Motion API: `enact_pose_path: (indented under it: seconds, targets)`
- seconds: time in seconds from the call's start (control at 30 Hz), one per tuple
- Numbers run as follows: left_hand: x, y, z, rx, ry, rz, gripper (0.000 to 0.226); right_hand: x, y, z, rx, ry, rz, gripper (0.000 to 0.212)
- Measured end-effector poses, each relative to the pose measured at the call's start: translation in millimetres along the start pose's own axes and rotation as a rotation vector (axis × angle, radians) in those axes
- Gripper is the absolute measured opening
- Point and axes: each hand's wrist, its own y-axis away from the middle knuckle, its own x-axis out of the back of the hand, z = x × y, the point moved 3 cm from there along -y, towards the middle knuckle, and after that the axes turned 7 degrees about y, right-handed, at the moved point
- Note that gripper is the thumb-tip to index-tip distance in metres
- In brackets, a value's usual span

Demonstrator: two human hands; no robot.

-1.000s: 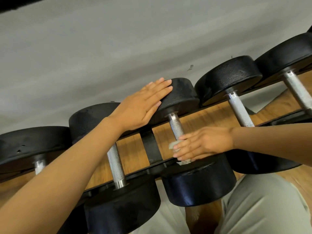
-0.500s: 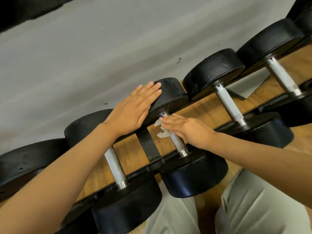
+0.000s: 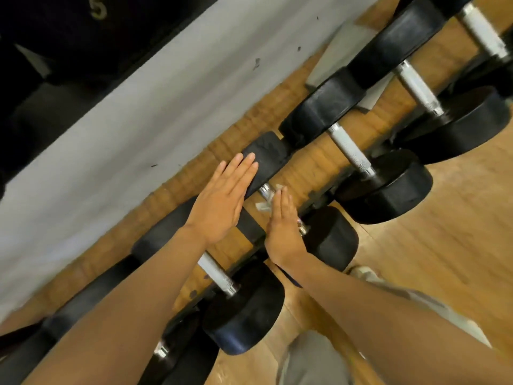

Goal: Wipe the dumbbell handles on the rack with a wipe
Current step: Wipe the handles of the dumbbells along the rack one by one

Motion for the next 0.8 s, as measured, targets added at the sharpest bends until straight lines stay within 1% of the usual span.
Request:
enact_pose_path:
  seconds: [0.07, 0.13, 0.2, 0.3, 0.4, 0.5, 0.53, 0.63, 0.67, 0.73, 0.8]
  targets:
    - [3.9, 0.4, -1.0, -0.023, -0.025, -0.031, 0.069, -1.1, 1.2, -7.1, -0.087, 0.095, 0.03, 0.067]
    - [7.8, -0.6, -1.0, -0.044, -0.009, -0.068, 0.084, 1.2, -1.7, -9.7, -0.15, 0.16, 0.011, 0.065]
    - [10.1, -1.0, -2.6, -0.064, 0.0, -0.111, 0.096, 2.0, -3.6, -15.4, -0.168, 0.134, -0.008, 0.067]
    - [11.0, -2.0, -6.0, -0.057, -0.008, -0.135, 0.104, 4.9, -10.4, -25.1, -0.162, 0.047, 0.021, 0.066]
    - [8.4, -1.9, -4.8, -0.055, -0.023, -0.154, 0.104, 7.1, -14.8, -28.5, -0.164, -0.018, 0.042, 0.065]
    - [9.2, 0.4, -0.9, -0.036, -0.016, -0.152, 0.098, 6.0, -5.7, -21.1, -0.216, -0.022, 0.005, 0.067]
    - [10.9, -0.6, 1.7, -0.026, -0.008, -0.151, 0.097, 6.0, -1.9, -15.4, -0.267, -0.019, -0.025, 0.067]
    - [16.6, -2.1, 5.1, -0.01, 0.002, -0.177, 0.096, 6.7, 8.6, -3.1, -0.449, -0.016, -0.202, 0.068]
    - [17.7, -2.1, 4.7, -0.012, 0.004, -0.178, 0.095, 8.4, 9.5, -1.4, -0.492, -0.034, -0.232, 0.067]
    - [19.7, -2.4, 4.3, -0.013, 0.022, -0.178, 0.092, 14.7, 6.5, -4.7, -0.54, -0.141, -0.227, 0.063]
    - [19.4, -2.9, 3.4, -0.017, 0.039, -0.176, 0.088, 18.2, -3.9, -14.2, -0.492, -0.245, -0.133, 0.059]
